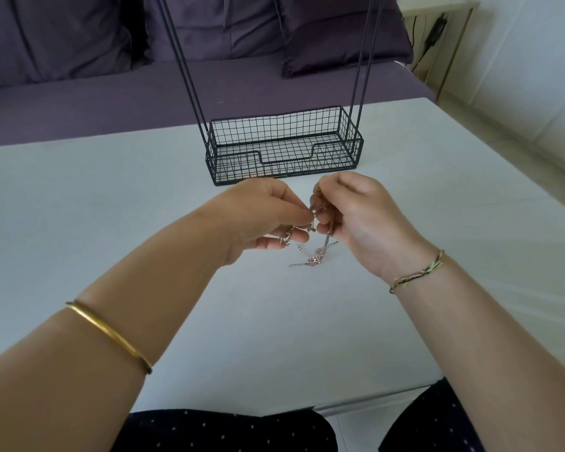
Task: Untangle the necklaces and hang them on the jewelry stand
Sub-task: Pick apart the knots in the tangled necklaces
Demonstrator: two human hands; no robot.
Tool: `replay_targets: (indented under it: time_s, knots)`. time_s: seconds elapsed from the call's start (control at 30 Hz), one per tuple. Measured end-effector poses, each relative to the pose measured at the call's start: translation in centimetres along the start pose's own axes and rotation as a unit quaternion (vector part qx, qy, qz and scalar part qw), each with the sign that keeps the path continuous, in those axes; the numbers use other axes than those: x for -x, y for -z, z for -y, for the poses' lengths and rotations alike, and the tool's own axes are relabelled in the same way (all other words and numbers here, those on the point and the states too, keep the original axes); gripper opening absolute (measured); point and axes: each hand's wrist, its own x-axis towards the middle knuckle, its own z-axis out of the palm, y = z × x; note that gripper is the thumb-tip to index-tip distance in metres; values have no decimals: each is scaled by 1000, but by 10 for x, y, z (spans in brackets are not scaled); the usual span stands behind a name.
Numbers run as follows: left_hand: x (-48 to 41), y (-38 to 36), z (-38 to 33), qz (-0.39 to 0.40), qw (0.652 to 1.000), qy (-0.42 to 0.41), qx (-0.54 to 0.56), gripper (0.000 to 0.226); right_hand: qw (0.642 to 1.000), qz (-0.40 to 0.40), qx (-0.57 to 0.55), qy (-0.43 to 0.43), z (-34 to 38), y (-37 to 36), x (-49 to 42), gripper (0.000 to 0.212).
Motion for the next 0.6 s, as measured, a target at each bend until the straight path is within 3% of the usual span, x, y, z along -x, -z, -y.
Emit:
replay_targets:
  time_s: [0.23,0.43,0.6]
  knots:
    - [-2,0,-1,7,996,35,87,17,1000,10,-1,-16,0,1,-1,21]
    - [-3,3,0,-13,994,34,99,16,995,48,-61,-55,6,6,0,14]
    - [-3,6,2,-39,995,12,91,13,996,61,-24,-66,8,10,-1,17]
